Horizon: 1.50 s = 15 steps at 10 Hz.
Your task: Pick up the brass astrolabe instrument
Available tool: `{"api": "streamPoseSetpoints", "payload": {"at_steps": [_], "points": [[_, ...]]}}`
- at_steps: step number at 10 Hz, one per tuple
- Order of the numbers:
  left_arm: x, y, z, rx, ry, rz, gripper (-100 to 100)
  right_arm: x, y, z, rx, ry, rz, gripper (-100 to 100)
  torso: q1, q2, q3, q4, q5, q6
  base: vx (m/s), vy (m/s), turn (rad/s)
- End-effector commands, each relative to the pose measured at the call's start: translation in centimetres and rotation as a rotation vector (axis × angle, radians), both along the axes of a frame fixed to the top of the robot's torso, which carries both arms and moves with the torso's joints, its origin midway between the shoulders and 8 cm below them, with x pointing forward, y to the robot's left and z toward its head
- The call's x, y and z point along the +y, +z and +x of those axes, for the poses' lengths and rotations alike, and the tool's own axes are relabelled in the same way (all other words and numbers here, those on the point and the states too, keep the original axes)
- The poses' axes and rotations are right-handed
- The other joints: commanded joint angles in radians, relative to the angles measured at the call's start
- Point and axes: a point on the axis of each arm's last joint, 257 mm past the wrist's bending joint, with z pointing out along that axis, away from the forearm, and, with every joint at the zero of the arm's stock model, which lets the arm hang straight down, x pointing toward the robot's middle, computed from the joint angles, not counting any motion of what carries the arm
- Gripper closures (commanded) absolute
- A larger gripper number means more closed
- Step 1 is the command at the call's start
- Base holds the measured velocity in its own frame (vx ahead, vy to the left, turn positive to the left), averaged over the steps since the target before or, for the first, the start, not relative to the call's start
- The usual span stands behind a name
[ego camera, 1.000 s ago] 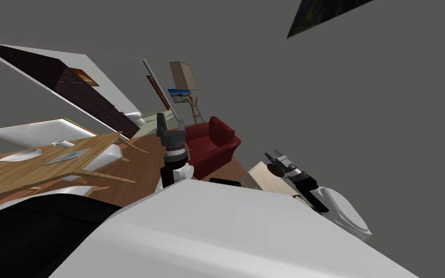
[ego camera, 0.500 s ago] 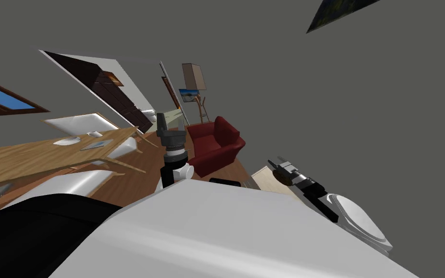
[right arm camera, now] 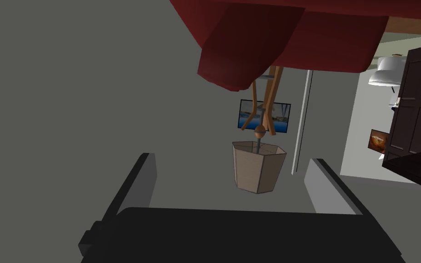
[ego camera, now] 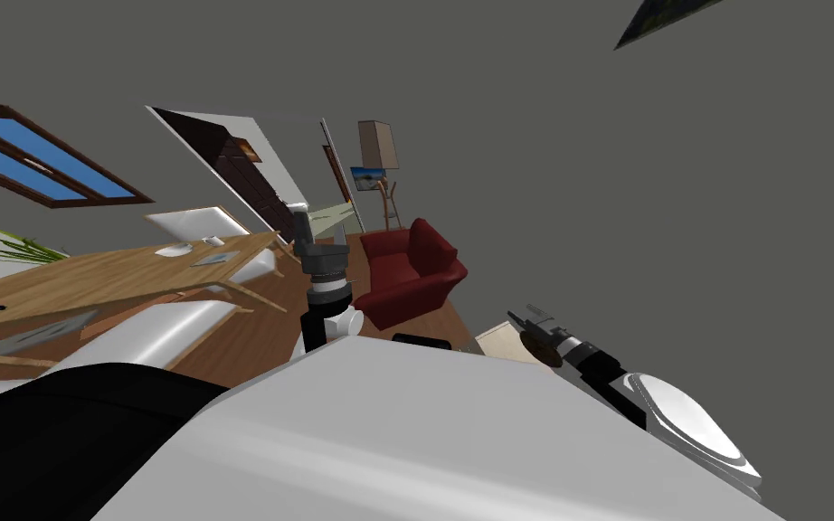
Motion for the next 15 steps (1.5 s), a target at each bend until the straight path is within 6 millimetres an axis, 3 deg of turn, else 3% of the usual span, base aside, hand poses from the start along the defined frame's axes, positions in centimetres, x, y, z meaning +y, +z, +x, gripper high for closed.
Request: {"api": "streamPoseSetpoints", "payload": {"at_steps": [1, 4, 7, 8, 9, 10, 11, 12, 14, 15], "points": [[0.0, 0.0, 0.0, 0.0, 0.0, 0.0, 0, -2.5, -1.7, -1.7, 0.067, -0.018, -0.043, -100, 0.0, 0.0, 0.0, 0.0, 0.0, 0.0, 0.049, -0.043, 0.222], [0.0, 0.0, 0.0, 0.0, 0.0, 0.0, 0, -4.4, -3.7, -3.5, 0.139, -0.033, -0.093, -100, -0.001, 0.0, 0.0, 0.0, 0.0, 0.0, 0.035, -0.036, 0.134], [0.0, 0.0, 0.0, 0.0, 0.0, 0.0, 0, -7.8, -6.4, -7.0, 0.254, -0.069, -0.143, -100, -0.001, 0.0, 0.0, 0.0, 0.0, 0.0, 0.028, -0.047, 0.158], [0.0, 0.0, 0.0, 0.0, 0.0, 0.0, 0, -7.9, -6.7, -7.1, 0.262, -0.067, -0.152, -100, -0.002, 0.0, 0.0, 0.0, 0.0, 0.0, 0.021, -0.047, 0.094], [0.0, 0.0, 0.0, 0.0, 0.0, 0.0, 0, -9.4, -7.8, -8.9, 0.315, -0.085, -0.168, -100, -0.001, 0.0, 0.0, 0.0, 0.0, 0.0, 0.028, -0.035, 0.181], [0.0, 0.0, 0.0, 0.0, 0.0, 0.0, 0, -9.4, -7.9, -9.1, 0.322, -0.083, -0.175, -100, 0.0, 0.0, 0.0, 0.0, 0.0, 0.0, 0.023, -0.035, 0.078], [0.0, 0.0, 0.0, 0.0, 0.0, 0.0, 0, -10.8, -9.0, -11.0, 0.376, -0.1, -0.189, -100, 0.0, 0.0, 0.0, 0.0, 0.0, 0.0, 0.014, -0.04, 0.117], [0.0, 0.0, 0.0, 0.0, 0.0, 0.0, 0, -10.8, -9.1, -11.1, 0.38, -0.099, -0.194, -100, 0.0, 0.001, 0.001, 0.0, 0.0, 0.0, 0.009, -0.037, 0.076], [0.0, 0.0, 0.0, 0.0, 0.0, 0.0, 0, -13.0, -11.0, -15.0, 0.483, -0.13, -0.21, -100, 0.0, 0.001, 0.001, 0.0, 0.0, 0.0, 0.0, -0.046, 0.16], [0.0, 0.0, 0.0, 0.0, 0.0, 0.0, 0, -13.0, -11.1, -15.2, 0.491, -0.128, -0.218, -100, -0.001, 0.002, 0.001, 0.0, 0.0, 0.0, -0.017, -0.012, 0.065]]}}
